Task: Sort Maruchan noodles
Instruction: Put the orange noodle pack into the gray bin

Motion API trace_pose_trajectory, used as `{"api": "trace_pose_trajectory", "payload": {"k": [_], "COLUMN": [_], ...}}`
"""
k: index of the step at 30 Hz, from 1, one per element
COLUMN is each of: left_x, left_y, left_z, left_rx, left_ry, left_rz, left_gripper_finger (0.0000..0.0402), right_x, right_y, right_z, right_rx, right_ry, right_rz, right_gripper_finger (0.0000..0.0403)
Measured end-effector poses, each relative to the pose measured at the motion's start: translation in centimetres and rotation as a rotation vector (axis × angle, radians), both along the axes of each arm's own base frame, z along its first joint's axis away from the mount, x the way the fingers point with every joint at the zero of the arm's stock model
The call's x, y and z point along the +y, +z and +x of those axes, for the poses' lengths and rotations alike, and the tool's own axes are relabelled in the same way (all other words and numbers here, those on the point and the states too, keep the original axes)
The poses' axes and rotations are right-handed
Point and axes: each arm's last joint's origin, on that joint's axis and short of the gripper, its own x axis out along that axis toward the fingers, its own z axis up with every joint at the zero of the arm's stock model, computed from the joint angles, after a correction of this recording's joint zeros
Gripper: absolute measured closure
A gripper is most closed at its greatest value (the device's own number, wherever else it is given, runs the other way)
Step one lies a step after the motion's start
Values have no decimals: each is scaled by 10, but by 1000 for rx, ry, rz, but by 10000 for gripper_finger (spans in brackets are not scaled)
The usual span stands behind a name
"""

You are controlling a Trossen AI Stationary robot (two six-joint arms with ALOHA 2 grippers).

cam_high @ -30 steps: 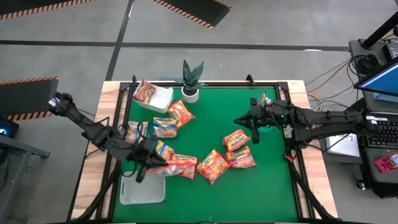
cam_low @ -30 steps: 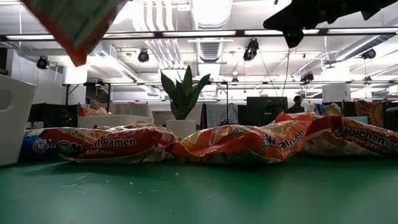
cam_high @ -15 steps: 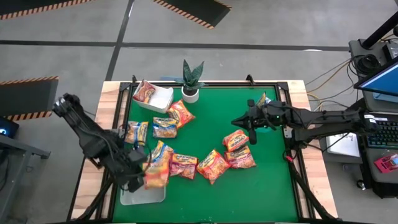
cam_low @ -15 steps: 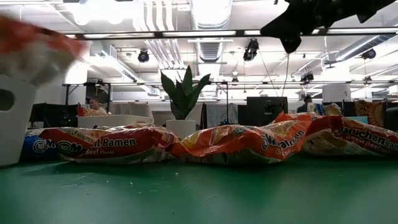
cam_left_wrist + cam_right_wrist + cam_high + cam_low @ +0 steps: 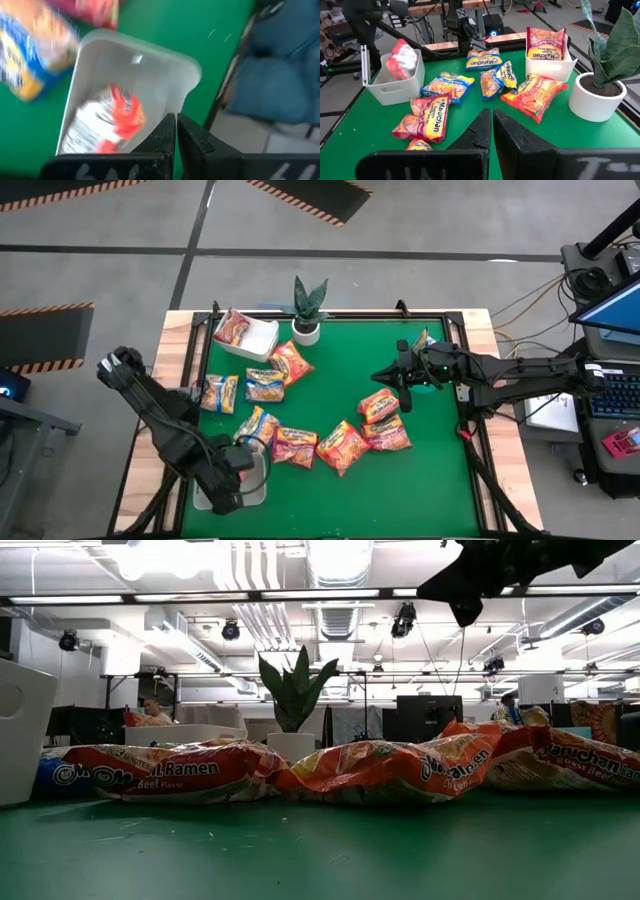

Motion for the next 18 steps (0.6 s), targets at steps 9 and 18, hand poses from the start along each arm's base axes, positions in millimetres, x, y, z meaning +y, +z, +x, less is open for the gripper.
{"api": "trace_pose_trajectory", "payload": {"k": [9,18], "left_x": [-2,-9], "left_y": [-18,-7], "left_z": [0,6], "left_rx": [154,92], "left_ry": [12,-42], "left_rz": [73,9], "left_gripper_finger": [401,401], "right_x": [0,0], "right_y": [0,0], "right_z": [0,0], "right_rx": [1,3], "right_ry": [0,0], "right_rz": [0,-1], "right_gripper_finger": [394,394]}}
